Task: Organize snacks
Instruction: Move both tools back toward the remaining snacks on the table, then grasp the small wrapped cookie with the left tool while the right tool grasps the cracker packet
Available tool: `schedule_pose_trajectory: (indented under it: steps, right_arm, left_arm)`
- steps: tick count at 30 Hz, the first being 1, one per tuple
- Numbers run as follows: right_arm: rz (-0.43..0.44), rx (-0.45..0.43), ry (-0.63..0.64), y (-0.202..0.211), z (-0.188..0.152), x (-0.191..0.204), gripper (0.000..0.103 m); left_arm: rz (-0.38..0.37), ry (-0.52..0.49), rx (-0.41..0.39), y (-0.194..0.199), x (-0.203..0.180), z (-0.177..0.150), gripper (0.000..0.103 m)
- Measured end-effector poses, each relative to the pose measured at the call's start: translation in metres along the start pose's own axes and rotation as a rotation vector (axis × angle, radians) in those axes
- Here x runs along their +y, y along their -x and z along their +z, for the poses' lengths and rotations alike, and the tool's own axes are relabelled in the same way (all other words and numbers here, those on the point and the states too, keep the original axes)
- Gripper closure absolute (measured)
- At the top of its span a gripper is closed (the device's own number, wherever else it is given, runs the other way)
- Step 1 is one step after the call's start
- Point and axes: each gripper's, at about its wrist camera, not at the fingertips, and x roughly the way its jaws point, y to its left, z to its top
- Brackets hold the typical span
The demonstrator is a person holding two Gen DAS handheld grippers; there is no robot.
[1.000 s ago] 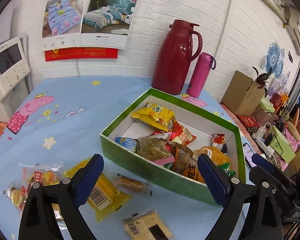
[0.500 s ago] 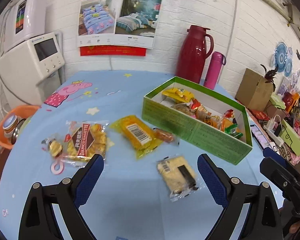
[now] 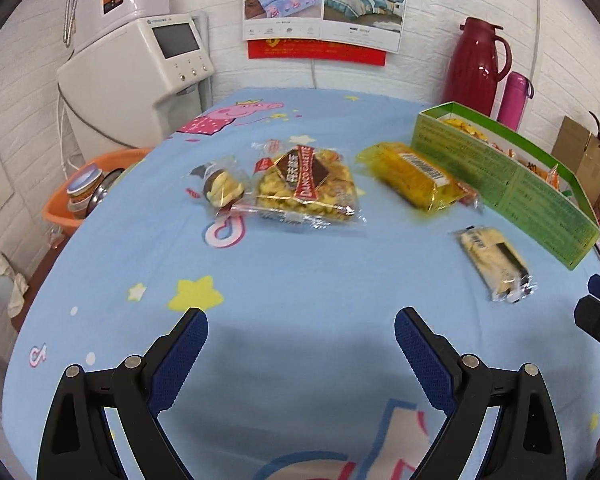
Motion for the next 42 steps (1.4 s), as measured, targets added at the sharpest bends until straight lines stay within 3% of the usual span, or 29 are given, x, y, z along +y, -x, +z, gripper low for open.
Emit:
schedule_pose_trajectory:
  steps: [5, 10, 14, 20, 22, 24, 26, 29, 33, 36, 40, 42]
  right_arm:
    - [-0.04, 0.067, -0.012, -0.024, 0.004, 0.002, 0.001]
    - [-0.087, 0.095, 0.019, -0.038, 0.007, 0.006, 0.001]
    - [-0.112, 0.133, 0.033, -0.053, 0.01, 0.009, 0.001]
    - [-0.142, 0.163, 0.057, -0.07, 0.011, 0.011, 0.001]
    - [-0.164, 0.166, 0.08, -0.073, 0.011, 0.014, 0.001]
    - [-0.185, 0.171, 0.105, -0.075, 0.009, 0.018, 0.001]
    - [-0.179, 0.168, 0.106, -0.075, 0.009, 0.018, 0.001]
    - [-0.175, 0.166, 0.101, -0.075, 0.009, 0.018, 0.001]
    - [-0.154, 0.148, 0.052, -0.073, 0.011, 0.013, 0.001]
    - [-0.151, 0.136, 0.016, -0.071, 0.013, 0.011, 0.001]
    - [-0.196, 0.152, 0.036, -0.076, 0.013, 0.017, 0.001]
    - [-0.224, 0.163, 0.061, -0.08, 0.012, 0.021, 0.0]
  left_arm:
    - [-0.008, 0.002, 0.024, -0.006, 0.011, -0.009, 0.006]
    - [-0.034, 0.017, -0.002, -0.001, 0.016, -0.008, 0.006]
    - [-0.058, 0.063, 0.02, -0.007, 0.03, -0.01, 0.006]
    - [-0.154, 0.189, 0.023, -0.008, 0.051, -0.015, 0.006]
    - [-0.126, 0.114, 0.044, -0.011, 0.046, -0.012, 0.007]
    - [-0.056, 0.01, 0.02, -0.008, 0.039, -0.006, 0.007]
    - [-0.005, -0.034, 0.0, -0.006, 0.043, 0.008, 0.007]
    - [-0.038, 0.008, 0.005, -0.01, 0.062, 0.037, 0.007]
    - [0.021, 0.034, 0.001, -0.034, 0.087, 0.078, 0.007]
    - [0.004, -0.002, 0.018, -0.057, 0.091, 0.097, 0.016]
    - [-0.061, -0.063, 0.087, -0.088, 0.082, 0.102, 0.042]
    - [-0.081, -0.074, 0.095, -0.095, 0.081, 0.099, 0.043]
